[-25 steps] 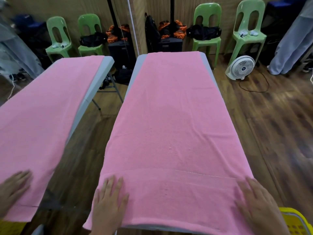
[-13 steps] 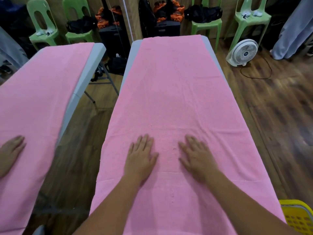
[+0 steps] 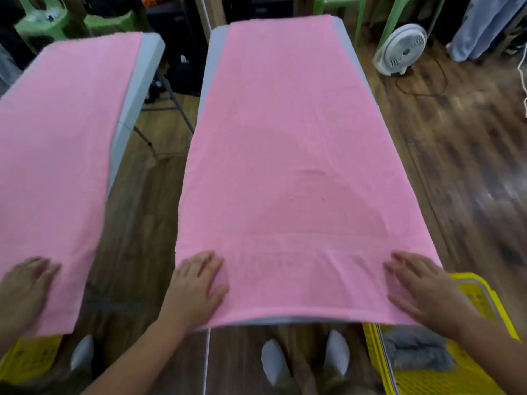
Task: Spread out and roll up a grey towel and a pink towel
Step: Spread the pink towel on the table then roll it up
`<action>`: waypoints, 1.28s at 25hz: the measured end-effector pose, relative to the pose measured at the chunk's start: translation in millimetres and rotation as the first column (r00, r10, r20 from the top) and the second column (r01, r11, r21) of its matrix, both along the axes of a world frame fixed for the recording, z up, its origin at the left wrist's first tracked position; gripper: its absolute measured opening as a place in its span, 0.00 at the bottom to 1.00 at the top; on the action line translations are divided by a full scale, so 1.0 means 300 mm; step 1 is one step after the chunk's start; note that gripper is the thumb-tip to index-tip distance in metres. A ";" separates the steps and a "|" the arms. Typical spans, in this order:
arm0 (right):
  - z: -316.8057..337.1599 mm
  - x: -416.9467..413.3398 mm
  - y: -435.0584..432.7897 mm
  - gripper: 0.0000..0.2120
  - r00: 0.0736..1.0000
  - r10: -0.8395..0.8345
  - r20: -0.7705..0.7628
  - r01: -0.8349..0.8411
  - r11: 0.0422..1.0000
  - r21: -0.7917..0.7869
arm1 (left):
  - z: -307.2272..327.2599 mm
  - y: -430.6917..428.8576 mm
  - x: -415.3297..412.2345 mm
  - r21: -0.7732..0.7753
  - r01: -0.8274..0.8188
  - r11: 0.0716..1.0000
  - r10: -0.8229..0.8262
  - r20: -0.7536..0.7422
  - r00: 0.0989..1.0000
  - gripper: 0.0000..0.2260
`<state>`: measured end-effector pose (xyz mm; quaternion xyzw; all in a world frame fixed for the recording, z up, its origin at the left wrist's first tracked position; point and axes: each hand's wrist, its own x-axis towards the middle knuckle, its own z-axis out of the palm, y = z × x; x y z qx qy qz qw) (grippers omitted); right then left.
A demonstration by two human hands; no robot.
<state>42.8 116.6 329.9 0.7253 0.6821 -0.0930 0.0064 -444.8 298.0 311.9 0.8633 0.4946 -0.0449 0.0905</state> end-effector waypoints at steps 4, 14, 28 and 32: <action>-0.050 -0.099 -0.195 0.35 0.999 -0.016 -0.035 0.017 1.000 0.013 | -0.022 -0.242 -0.082 -0.009 0.138 0.990 -0.138 -0.001 0.990 0.33; 0.043 -0.016 -0.188 0.08 0.988 -0.093 -0.122 0.113 0.978 0.173 | 0.071 -0.217 -0.199 0.005 -0.017 1.000 0.016 0.165 0.986 0.11; 0.079 0.099 0.183 0.20 0.989 0.123 0.077 -0.133 0.982 0.131 | 0.108 0.111 -0.011 0.060 0.096 0.994 -0.095 -0.012 0.995 0.21; 0.007 0.092 0.098 0.19 0.999 0.010 0.048 -0.020 0.977 0.213 | 0.069 0.079 -0.080 0.086 0.022 0.996 -0.021 -0.017 1.000 0.25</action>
